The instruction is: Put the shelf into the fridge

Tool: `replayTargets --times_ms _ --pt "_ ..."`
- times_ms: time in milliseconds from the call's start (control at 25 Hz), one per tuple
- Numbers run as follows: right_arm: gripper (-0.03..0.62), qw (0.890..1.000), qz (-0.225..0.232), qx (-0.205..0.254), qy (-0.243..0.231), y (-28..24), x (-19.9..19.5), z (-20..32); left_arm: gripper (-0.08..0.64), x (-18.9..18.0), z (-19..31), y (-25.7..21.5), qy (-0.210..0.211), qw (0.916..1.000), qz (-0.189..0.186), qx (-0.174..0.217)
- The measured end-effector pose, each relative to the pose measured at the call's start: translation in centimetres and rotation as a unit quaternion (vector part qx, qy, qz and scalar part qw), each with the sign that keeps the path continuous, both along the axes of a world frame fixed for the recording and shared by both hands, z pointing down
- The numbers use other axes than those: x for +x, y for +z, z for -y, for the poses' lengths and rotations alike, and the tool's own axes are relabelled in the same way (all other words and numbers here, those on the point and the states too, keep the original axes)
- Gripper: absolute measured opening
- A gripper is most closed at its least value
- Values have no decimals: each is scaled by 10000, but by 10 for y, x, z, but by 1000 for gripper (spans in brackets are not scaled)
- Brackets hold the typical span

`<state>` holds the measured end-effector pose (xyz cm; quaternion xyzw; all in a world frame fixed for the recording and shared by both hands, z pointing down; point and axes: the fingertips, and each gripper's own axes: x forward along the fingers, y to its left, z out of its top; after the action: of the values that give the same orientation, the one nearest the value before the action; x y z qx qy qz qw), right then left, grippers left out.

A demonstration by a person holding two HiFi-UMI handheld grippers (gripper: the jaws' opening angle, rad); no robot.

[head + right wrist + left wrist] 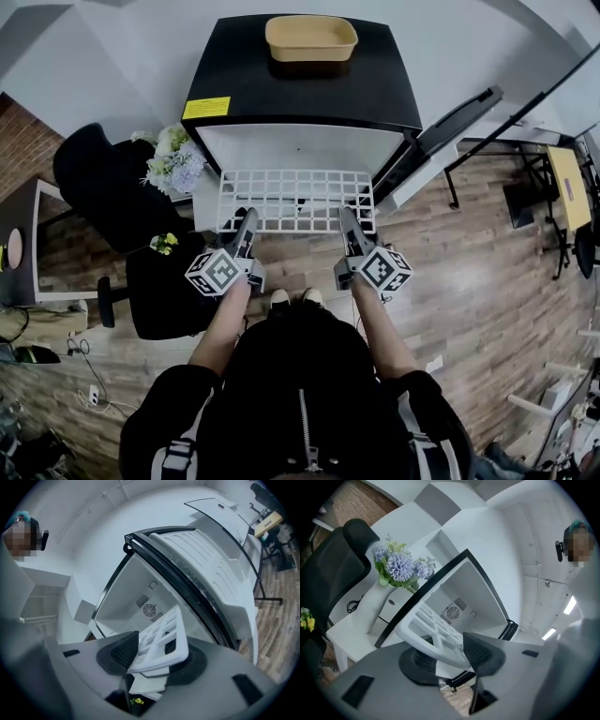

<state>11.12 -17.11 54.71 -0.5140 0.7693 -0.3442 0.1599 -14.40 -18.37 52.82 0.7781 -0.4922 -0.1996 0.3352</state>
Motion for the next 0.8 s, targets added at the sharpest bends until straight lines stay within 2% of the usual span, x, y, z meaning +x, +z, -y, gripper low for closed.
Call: replayTargets --times_ms 800 --pt "175 10000 58 -58 -36 5 7 11 167 8 11 3 36 10000 -10 -45"
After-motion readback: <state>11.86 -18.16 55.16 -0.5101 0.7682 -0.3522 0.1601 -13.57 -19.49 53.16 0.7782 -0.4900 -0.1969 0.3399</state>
